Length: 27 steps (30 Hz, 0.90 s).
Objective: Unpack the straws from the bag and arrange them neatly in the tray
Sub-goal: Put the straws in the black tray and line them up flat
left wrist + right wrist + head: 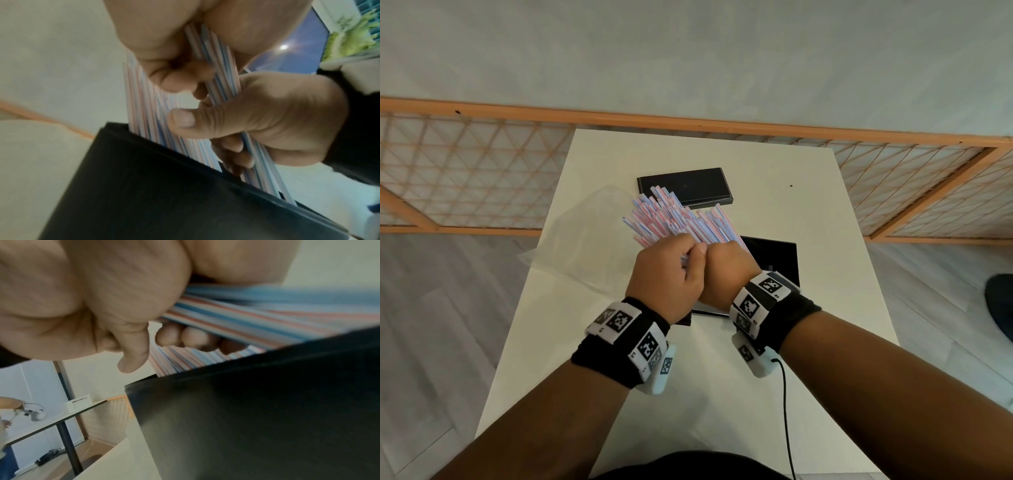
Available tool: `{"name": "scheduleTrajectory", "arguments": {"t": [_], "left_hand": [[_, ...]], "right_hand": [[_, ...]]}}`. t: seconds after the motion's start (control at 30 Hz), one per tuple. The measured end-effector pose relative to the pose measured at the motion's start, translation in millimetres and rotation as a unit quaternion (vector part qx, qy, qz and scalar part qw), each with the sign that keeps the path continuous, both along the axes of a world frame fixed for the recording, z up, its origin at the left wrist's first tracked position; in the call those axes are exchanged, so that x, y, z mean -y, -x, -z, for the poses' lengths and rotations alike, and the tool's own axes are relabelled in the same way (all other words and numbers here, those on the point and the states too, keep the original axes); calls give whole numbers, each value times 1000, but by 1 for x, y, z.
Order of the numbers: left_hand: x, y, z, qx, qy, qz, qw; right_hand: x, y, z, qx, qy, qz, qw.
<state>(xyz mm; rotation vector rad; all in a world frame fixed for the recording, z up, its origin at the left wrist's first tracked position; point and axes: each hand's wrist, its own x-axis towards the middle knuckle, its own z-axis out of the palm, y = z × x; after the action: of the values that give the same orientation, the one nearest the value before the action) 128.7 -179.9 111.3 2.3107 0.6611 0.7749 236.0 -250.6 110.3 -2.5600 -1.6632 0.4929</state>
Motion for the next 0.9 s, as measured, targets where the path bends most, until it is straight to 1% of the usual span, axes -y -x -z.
{"name": "scheduleTrajectory", "arguments": {"t": [0.07,0.13,0.17,0.23,0.3,0.37,0.47,0.6,0.7,0.8,0.87,0.9], "left_hand": [[-3,1,4,9,5,-13,1000],[-8,2,7,-7,54,-32,998],[-12,3,8,-19,78,-50,996],[-19,5,9,-34,115,-92,988],[-24,6,9,-37,136,-113,984],[-22,6,12,-39,123,-98,987],[-15,2,19,-40,73,-64,995],[-18,-1,27,-25,-19,-28,999],[-24,6,32,9,-57,-21,998],[-30,13,30,58,-48,-39,996],[-34,18,23,78,2,-83,993],[-37,19,20,79,47,-117,989]], "right_hand": [[3,2,1,-21,-20,36,999],[9,3,3,-54,-49,76,994],[13,2,4,-56,-54,87,993],[22,-3,10,-30,-44,94,994],[32,-10,12,-15,-27,96,995],[40,-16,10,-7,1,83,997],[44,-20,9,-14,34,73,997],[45,-23,15,-30,48,56,997],[46,-25,21,-42,44,50,997],[48,-27,26,-29,25,65,997],[50,-31,29,-12,14,80,997],[50,-33,30,-4,3,82,997]]}}
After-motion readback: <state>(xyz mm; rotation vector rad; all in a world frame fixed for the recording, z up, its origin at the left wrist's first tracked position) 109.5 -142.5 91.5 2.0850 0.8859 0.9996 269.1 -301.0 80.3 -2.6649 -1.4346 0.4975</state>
